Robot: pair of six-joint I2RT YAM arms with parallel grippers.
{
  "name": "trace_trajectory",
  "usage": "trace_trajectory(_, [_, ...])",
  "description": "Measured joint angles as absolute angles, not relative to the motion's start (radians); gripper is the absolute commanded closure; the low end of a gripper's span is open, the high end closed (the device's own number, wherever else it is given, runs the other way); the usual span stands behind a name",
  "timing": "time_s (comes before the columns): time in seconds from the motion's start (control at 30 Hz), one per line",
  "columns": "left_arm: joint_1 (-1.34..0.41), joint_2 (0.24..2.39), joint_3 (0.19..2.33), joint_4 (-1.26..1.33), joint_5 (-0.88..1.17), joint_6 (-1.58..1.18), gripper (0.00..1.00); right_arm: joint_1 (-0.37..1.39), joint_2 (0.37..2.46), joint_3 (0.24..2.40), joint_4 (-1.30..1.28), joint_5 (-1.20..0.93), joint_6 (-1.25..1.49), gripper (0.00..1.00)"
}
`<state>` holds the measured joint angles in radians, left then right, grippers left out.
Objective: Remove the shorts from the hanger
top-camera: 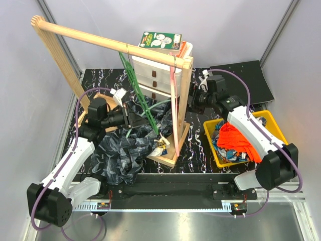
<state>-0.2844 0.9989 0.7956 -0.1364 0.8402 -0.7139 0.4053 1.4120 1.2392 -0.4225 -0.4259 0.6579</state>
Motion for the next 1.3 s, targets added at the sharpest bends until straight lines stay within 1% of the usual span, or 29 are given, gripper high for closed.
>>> trace_trajectory(0.13, [-0.286, 0.999, 0.796, -0.137, 0.842, -0.711, 1.0, 0.435, 1.437, 1.245, -0.424, -0.381, 0.665, 0.01])
trace_trajectory(0.2, [-0.288, 0.999, 0.796, -0.137, 0.841, -0.709, 1.0, 0.441, 1.451, 1.252, -0.428, -0.366, 0.672, 0.03])
trace_trajectory(0.3, [-0.292, 0.999, 0.796, -0.137, 0.841, -0.707, 1.0, 0.445, 1.467, 1.259, -0.433, -0.347, 0.684, 0.12])
trace_trajectory(0.33, [-0.294, 0.999, 0.796, -0.137, 0.841, -0.707, 1.0, 0.445, 1.472, 1.263, -0.436, -0.34, 0.69, 0.17])
trace_trajectory(0.4, [-0.297, 0.999, 0.796, -0.138, 0.841, -0.706, 1.0, 0.447, 1.477, 1.268, -0.438, -0.331, 0.695, 0.23])
trace_trajectory(0.43, [-0.297, 0.999, 0.796, -0.14, 0.841, -0.704, 1.0, 0.447, 1.479, 1.27, -0.439, -0.324, 0.701, 0.3])
trace_trajectory(0.53, [-0.3, 0.999, 0.796, -0.152, 0.841, -0.696, 1.0, 0.45, 1.479, 1.27, -0.439, -0.299, 0.713, 0.38])
trace_trajectory(0.57, [-0.3, 0.999, 0.796, -0.157, 0.841, -0.691, 1.0, 0.451, 1.479, 1.27, -0.44, -0.294, 0.715, 0.44])
trace_trajectory(0.63, [-0.3, 0.999, 0.796, -0.167, 0.841, -0.685, 1.0, 0.453, 1.479, 1.27, -0.443, -0.282, 0.718, 0.51])
trace_trajectory(0.67, [-0.3, 0.999, 0.796, -0.172, 0.841, -0.681, 1.0, 0.454, 1.479, 1.27, -0.443, -0.276, 0.722, 0.56])
trace_trajectory(0.87, [-0.3, 0.999, 0.796, -0.193, 0.84, -0.674, 1.0, 0.454, 1.479, 1.27, -0.45, -0.253, 0.733, 0.68])
trace_trajectory(0.9, [-0.3, 0.999, 0.796, -0.194, 0.841, -0.673, 1.0, 0.454, 1.479, 1.27, -0.452, -0.25, 0.734, 0.72])
trace_trajectory(1.1, [-0.3, 0.996, 0.796, -0.196, 0.841, -0.661, 1.0, 0.453, 1.48, 1.29, -0.474, -0.221, 0.733, 0.79])
trace_trajectory(1.13, [-0.3, 0.994, 0.796, -0.196, 0.841, -0.659, 1.0, 0.451, 1.48, 1.292, -0.477, -0.218, 0.731, 0.84])
trace_trajectory(1.23, [-0.3, 0.986, 0.796, -0.202, 0.842, -0.658, 1.0, 0.44, 1.48, 1.293, -0.485, -0.218, 0.726, 0.95])
trace_trajectory(1.27, [-0.3, 0.982, 0.796, -0.207, 0.842, -0.657, 1.0, 0.432, 1.48, 1.293, -0.49, -0.218, 0.723, 1.0])
trace_trajectory(1.3, [-0.3, 0.979, 0.796, -0.209, 0.842, -0.655, 1.0, 0.426, 1.48, 1.293, -0.494, -0.219, 0.721, 1.0])
